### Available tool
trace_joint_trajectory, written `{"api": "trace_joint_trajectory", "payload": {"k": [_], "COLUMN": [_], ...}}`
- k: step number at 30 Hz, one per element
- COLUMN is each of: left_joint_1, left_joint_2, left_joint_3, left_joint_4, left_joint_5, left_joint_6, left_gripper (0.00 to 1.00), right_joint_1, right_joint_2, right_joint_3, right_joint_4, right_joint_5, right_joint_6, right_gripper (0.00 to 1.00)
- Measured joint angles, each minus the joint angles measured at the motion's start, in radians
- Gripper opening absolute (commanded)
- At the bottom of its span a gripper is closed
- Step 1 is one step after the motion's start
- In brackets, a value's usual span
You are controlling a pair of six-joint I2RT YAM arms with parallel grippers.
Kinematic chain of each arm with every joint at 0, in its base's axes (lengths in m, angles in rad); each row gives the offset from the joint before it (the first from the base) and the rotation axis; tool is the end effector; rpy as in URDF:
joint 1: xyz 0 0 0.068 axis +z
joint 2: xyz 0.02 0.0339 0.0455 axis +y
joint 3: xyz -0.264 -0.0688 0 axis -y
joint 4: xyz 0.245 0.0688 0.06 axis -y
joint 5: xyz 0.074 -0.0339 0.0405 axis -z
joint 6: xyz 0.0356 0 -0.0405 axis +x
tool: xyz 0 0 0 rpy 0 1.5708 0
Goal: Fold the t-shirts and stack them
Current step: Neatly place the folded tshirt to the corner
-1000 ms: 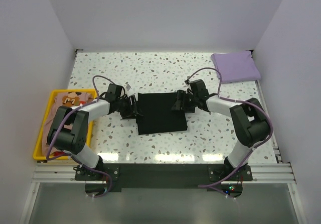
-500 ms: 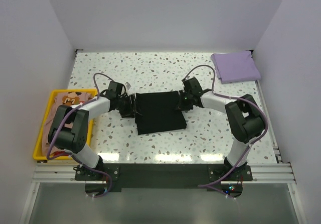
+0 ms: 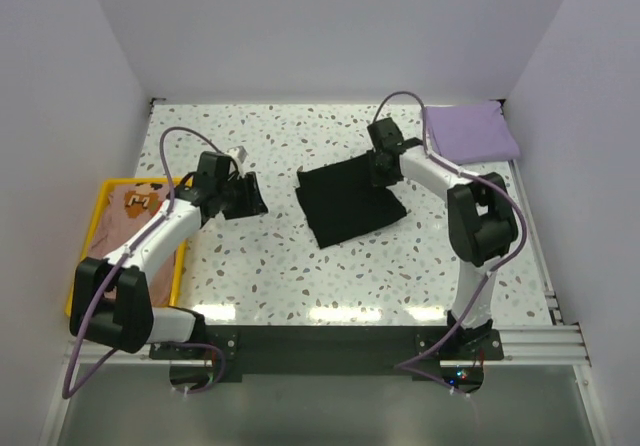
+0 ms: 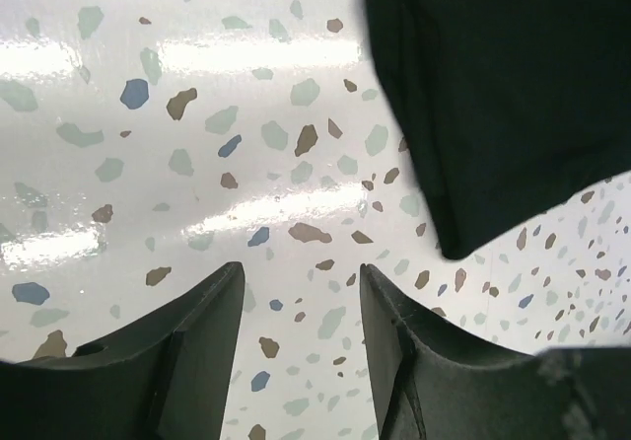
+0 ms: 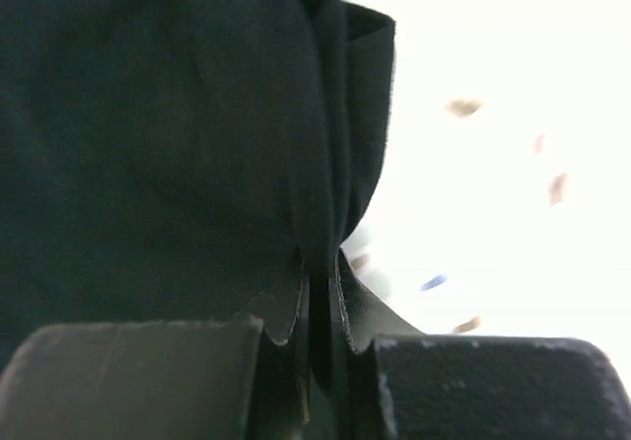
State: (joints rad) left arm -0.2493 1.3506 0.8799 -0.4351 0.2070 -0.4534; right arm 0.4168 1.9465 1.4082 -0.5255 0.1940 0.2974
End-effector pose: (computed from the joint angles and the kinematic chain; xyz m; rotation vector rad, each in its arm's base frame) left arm 0.2648 -0.0750 0.2278 -0.1676 2.5282 -0.5479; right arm 0.3785 0.1601 0.1898 -0.0897 2.6002 -0.0016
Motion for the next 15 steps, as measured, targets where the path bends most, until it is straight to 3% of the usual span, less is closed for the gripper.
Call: {"api": "trace_joint_trajectory", "payload": {"k": [15], "left_joint_1": [0.0], "left_joint_2": [-0.035], "left_joint_3": [-0.028], "left_joint_4": [-0.011], "left_joint_5": [0.006], "left_joint_6": [0.051], "left_gripper": [0.54], "right_joint_1": [-0.254], "right_joint_2": [0.314], "right_joint_3": [0.694], "right_joint_4": [-0.109], "right_joint_5": [0.134], "right_joint_6": [-0.414], "right_gripper": [0.0]}}
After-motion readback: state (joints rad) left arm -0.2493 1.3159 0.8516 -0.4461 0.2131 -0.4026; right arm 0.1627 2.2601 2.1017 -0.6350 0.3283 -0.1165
